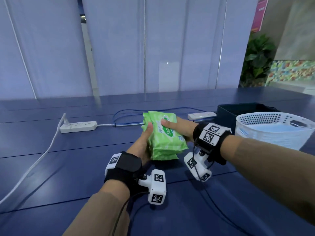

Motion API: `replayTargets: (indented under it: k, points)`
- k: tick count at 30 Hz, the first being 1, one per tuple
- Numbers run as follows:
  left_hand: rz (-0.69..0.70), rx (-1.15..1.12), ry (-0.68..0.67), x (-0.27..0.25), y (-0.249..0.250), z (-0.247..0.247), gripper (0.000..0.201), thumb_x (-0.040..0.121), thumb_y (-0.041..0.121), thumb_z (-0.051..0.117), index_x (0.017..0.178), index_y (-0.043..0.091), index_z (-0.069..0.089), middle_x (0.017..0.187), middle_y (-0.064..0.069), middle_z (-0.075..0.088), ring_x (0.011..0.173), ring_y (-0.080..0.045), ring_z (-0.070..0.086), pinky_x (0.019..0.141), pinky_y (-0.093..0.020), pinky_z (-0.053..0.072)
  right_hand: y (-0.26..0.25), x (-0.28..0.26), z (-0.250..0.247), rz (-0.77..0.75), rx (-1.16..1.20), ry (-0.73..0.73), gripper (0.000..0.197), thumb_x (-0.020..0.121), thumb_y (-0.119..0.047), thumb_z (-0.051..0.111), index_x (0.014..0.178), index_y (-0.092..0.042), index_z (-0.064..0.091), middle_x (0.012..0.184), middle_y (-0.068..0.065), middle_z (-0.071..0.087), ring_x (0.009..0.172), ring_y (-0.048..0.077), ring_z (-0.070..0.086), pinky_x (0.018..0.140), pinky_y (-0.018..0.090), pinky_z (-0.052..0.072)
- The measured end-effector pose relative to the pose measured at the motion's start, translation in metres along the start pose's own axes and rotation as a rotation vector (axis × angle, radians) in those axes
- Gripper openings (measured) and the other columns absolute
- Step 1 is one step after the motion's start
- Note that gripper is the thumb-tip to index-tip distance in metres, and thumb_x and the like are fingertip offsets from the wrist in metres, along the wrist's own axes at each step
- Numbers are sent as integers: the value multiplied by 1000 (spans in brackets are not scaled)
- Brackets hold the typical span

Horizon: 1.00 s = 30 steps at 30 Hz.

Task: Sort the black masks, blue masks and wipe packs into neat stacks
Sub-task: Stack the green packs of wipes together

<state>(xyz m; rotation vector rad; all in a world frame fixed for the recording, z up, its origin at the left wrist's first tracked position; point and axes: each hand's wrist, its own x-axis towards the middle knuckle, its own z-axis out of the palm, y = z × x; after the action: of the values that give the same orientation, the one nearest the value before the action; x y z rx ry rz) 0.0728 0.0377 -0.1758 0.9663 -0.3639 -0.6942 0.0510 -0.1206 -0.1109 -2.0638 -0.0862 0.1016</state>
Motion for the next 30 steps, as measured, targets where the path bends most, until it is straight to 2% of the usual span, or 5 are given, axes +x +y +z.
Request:
replayTargets:
  k: [3, 10, 13, 17, 30]
  points:
    - [86, 168, -5, 10, 1, 14, 108, 49, 49, 88, 140, 20, 38, 132, -11, 57, 117, -32, 58, 96, -51, 48, 8, -18, -15, -186, 33, 29, 48, 89, -39, 56, 126, -11, 48, 108, -2, 65, 85, 0, 65, 76, 16, 52]
    - [325, 458, -24, 46, -15, 65, 112, 49, 14, 78, 144, 8, 19, 125, -15, 56, 104, -21, 63, 78, -31, 55, 40, -50, -64, -316, 95, 196, 136, 47, -70, 75, 149, -32, -7, 136, -14, 44, 114, -7, 51, 97, 13, 42]
    - [276, 598, -46, 58, -22, 76, 122, 46, 11, 78, 147, 1, 9, 126, -15, 52, 104, -15, 60, 78, -25, 52, 66, -56, -76, -305, 256, 227, 145, 46, -45, 86, 147, -31, -18, 140, 0, 42, 111, -3, 55, 86, 10, 45]
    - [72, 713, -154, 62, -27, 78, 129, 46, 8, 79, 149, 12, 1, 136, -12, 50, 112, -15, 58, 86, -24, 52, 103, -55, -82, -180, 486, 127, 138, 54, 0, 82, 145, -38, -14, 134, 5, 51, 110, 12, 58, 88, 27, 49]
    - [272, 862, 34, 43, -33, 102, 99, 53, 15, 81, 125, 21, 14, 123, 10, 47, 112, 6, 52, 83, -10, 47, 104, -67, -81, -231, 496, 0, 158, 29, -43, 94, 147, -34, -11, 127, -3, 54, 105, 4, 62, 95, 23, 47]
